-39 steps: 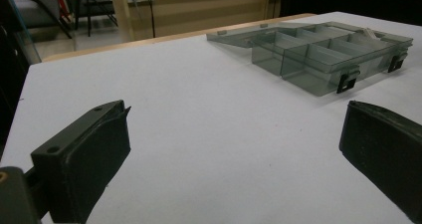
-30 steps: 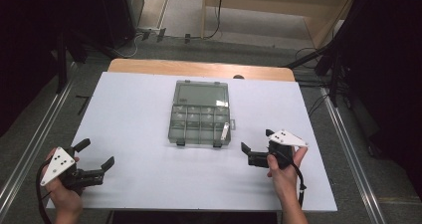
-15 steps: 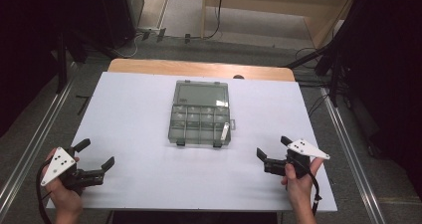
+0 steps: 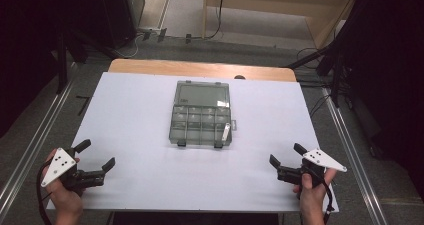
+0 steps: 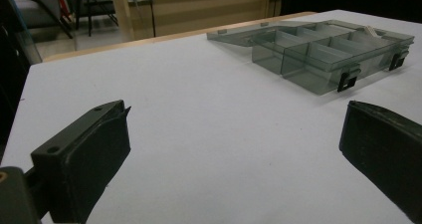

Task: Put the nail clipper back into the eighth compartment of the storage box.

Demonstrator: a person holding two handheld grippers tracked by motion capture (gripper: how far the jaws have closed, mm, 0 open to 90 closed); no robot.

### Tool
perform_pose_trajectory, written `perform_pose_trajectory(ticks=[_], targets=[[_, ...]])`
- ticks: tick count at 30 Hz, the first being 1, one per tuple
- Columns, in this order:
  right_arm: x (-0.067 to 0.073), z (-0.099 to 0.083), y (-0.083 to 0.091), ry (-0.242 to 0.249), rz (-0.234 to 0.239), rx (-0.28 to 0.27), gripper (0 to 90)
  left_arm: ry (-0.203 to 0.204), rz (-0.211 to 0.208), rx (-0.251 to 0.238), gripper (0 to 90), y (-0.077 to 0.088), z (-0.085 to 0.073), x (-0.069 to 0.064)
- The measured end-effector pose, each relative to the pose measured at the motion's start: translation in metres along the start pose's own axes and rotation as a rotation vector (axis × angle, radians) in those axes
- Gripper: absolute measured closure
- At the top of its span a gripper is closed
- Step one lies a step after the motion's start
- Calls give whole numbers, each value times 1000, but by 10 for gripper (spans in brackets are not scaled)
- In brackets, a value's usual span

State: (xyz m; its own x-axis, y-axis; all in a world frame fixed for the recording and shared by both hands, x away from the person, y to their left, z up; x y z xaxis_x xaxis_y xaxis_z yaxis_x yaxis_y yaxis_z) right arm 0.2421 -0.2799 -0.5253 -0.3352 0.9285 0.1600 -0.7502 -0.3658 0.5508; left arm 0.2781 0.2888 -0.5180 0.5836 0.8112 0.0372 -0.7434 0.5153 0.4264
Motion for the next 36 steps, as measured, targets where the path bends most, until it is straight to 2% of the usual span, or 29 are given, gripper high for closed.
perform_pose_trajectory(ticks=[10, 21, 25, 32, 36], targets=[[-18, -13, 11, -45, -9, -19, 0, 4, -1, -4, 0, 0, 0, 0], [-34, -21, 24, -54, -18, -79, 0, 6, -1, -7, 0, 1, 0, 1], [-38, -23, 30, -48, 3, -115, 0, 8, 1, -8, 0, 1, 0, 1], [-47, -26, 39, -64, -22, -136, 0, 11, -1, -11, 0, 2, 1, 2], [-47, -26, 38, -68, -25, -134, 0, 16, -4, -14, 0, 2, 1, 1]])
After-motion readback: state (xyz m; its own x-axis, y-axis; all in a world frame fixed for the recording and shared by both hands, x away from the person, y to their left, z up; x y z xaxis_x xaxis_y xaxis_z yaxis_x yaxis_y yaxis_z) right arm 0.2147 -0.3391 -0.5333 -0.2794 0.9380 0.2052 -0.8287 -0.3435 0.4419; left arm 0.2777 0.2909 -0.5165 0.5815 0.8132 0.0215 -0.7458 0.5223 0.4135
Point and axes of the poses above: each handheld gripper's, and its own axes: y roughly backward along the jaws, z roughly out of its top, x roughly to its left, the point moved 6 cm from there along -y, roughly forward along the jaws, and after that the axes turned 9 degrees about x, right-handed, at the moved point
